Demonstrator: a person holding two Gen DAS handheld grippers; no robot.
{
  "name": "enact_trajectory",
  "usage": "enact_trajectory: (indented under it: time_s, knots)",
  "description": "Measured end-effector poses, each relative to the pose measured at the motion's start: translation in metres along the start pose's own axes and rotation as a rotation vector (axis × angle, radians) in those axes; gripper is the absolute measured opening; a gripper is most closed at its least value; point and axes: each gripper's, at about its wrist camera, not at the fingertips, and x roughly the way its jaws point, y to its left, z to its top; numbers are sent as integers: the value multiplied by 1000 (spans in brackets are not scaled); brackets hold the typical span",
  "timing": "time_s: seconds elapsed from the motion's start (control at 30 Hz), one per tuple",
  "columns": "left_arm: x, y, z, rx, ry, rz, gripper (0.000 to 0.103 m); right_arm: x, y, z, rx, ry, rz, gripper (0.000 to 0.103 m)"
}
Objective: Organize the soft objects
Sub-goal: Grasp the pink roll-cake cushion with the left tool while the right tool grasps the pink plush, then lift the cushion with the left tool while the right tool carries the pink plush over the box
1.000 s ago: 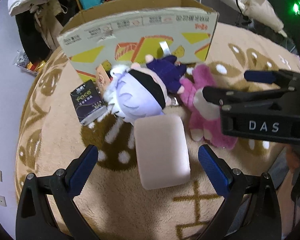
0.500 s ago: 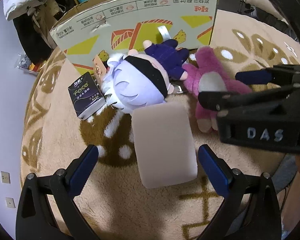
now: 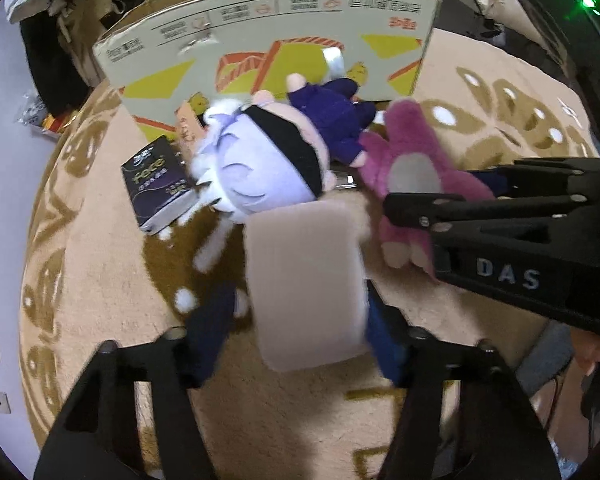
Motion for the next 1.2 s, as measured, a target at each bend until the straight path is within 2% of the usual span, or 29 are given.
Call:
enact_trajectory:
  time_s: [0.17,0.23,0.37,0.6,0.9,1.2]
  knots:
    - [-9,-12,-5,49,-31,32,42,-8,9,-4,-13,-47,-57,40]
    - [-13,-12,-7,47,-42,48,41,-17,11,-5,-5,-80,-85,40]
    - [-25,-6,-9,13,-83,69,39,-35,3,-8,44,-152,-80,39]
    - [-56,4,-12,-52,-212,150,38,-64,-1,-9,43,-266,-74,39]
    - [-116,6,-12,-72,-431,220,38,-123,6,-12,-5,-496,-102,39]
    - [-151,34,5,-151,-516,243,38,-157,12,-2,-43,-617,-120,39]
